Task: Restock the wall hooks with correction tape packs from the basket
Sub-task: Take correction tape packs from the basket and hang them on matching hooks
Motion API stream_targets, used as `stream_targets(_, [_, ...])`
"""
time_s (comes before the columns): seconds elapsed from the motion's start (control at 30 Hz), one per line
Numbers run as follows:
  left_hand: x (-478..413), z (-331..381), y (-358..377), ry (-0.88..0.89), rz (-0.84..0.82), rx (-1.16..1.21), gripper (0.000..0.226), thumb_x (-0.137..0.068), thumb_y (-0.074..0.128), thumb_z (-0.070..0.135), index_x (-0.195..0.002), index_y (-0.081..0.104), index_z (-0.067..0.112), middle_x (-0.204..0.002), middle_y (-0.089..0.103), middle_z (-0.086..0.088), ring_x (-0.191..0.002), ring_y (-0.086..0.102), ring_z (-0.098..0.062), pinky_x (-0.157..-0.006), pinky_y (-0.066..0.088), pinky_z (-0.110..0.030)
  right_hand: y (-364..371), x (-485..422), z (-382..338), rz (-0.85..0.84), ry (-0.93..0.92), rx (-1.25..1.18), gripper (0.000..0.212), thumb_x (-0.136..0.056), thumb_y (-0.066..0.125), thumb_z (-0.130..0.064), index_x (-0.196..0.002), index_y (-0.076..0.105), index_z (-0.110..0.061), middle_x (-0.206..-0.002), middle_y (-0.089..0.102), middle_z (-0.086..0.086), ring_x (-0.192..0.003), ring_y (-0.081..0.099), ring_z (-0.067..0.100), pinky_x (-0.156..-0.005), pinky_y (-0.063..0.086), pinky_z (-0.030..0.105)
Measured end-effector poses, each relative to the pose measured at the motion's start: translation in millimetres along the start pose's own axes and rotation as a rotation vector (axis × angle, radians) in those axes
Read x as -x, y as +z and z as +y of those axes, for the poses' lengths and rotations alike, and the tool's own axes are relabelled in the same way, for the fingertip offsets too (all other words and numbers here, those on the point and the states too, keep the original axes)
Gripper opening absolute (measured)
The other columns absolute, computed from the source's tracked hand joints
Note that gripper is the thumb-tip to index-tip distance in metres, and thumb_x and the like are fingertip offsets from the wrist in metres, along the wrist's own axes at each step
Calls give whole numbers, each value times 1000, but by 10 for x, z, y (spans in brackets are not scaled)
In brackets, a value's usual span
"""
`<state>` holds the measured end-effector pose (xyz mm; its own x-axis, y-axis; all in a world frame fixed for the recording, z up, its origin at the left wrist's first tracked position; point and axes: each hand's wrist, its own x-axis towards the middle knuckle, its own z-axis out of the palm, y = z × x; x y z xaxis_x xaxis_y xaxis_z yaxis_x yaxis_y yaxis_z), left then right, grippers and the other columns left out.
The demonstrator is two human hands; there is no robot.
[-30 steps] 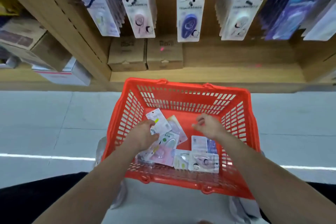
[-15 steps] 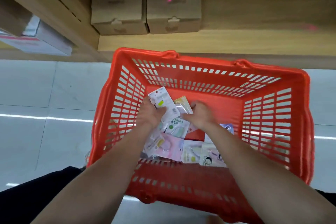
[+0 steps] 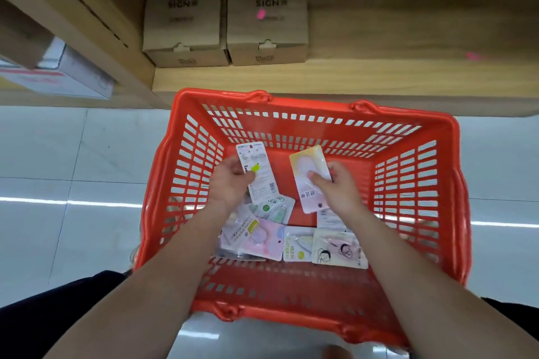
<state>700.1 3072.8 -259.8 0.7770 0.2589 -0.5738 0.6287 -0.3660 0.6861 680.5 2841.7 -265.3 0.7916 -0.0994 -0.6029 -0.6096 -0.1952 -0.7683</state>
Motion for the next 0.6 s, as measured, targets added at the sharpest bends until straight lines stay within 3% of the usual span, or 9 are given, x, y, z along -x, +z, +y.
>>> stream_targets(0.13, [247, 44, 75, 147, -63, -5, 29, -91, 72, 6, -118, 71, 15, -107, 76, 0, -96, 73, -22, -84, 62, -43, 68, 160, -133, -143, 34, 2, 21, -94, 66, -10, -111, 63, -21, -99, 68, 1, -87, 65, 24, -67, 48, 31])
stream_targets(0.2, [371, 64, 130, 176, -99, 26, 33, -90, 74, 8, -123, 71, 16, -110, 75, -1, -98, 73, -23, -87, 60, -39, 73, 233, -195, -228, 38, 11, 29, -93, 66, -8, -114, 62, -27, -96, 68, -3, -83, 64, 18, -65, 45, 27])
stream_targets(0.27, [448, 92, 162, 180, -117, 58, 36, -90, 76, 11, -125, 70, 18, -111, 73, -1, -99, 71, -22, -79, 59, -28, 58, 279, -227, -262, 30, -17, 30, -92, 67, -8, -115, 65, -28, -96, 70, -3, -81, 65, 15, -65, 45, 26])
stream_targets(0.33, [483, 118, 163, 201, -142, 70, 35, -88, 78, 11, -121, 71, 20, -106, 69, 5, -94, 67, -16, -72, 56, -28, 43, 299, -262, -255, 24, -60, 30, -92, 67, -6, -116, 69, -25, -92, 72, -4, -74, 67, 9, -62, 46, 24])
stream_targets(0.47, [466, 108, 159, 256, -199, 66, 26, -88, 79, 10, -112, 77, 21, -119, 67, -3, -107, 67, -22, -97, 56, -36, 48, 312, -308, -267, 31, -143, 30, -92, 65, 0, -112, 70, -22, -91, 75, -1, -72, 70, 9, -60, 49, 22])
stream_targets(0.53, [432, 109, 150, 264, -198, 38, 28, -91, 75, 8, -116, 76, 21, -122, 63, -5, -109, 67, -22, -96, 55, -26, 53, 292, -280, -288, 46, -172, 30, -92, 67, 0, -116, 68, -19, -99, 75, 4, -79, 71, 16, -61, 52, 27])
stream_targets(0.6, [372, 92, 136, 267, -181, 39, 31, -90, 75, 3, -117, 75, 20, -123, 62, -6, -108, 67, -25, -85, 54, -15, 50, 281, -260, -275, 64, -200, 34, -91, 72, 0, -121, 63, -14, -106, 75, 6, -84, 73, 18, -62, 55, 30])
